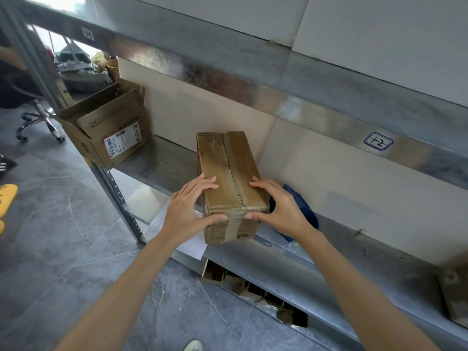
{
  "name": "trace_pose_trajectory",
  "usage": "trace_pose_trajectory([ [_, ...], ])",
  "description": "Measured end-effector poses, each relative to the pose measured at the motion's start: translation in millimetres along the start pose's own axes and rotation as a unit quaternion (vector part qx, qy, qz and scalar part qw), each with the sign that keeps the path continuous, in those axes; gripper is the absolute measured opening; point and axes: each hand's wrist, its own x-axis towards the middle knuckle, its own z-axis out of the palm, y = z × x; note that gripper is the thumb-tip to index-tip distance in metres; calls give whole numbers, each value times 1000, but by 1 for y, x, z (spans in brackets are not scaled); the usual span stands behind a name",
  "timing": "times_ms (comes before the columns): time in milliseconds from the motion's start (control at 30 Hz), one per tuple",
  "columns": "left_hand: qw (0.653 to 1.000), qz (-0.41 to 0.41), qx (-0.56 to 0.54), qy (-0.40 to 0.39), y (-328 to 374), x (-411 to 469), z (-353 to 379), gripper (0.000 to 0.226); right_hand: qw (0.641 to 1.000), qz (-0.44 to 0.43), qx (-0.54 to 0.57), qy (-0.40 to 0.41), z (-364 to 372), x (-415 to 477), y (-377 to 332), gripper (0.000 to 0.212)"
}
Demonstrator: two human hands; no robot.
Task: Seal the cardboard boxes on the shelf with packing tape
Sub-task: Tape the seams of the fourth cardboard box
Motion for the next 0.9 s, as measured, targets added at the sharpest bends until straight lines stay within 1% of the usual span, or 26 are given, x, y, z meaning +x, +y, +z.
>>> trace_pose_trajectory([
  [67,1000,-21,-12,17,5,-1,4,67,1000,5,-1,25,4,0,0,74],
  [133,999,-36,-27,23,7,-1,7,66,1000,8,4,28,5,0,-1,73],
  [300,998,-44,-38,16,6,-1,3,65,998,17,25,-48,-12,-2,-2,74],
  [433,998,-44,-42,6,6,-1,0,68,999,5,0,-52,-14,-1,-3,70],
  [533,998,-37,-36,-19,4,0,-9,75,996,15,-2,-85,-19,-1,-3,76],
  [633,997,-42,-44,-50,3,2,-20,78,992,3,-23,-126,-25,0,-2,79],
  [733,996,-41,-44,-59,-1,5,-27,78,993,-5,-42,-112,-21,0,-5,75],
  [900,996,-50,-62,-31,-17,7,-38,73,996,1,-47,-70,2,5,-18,70],
])
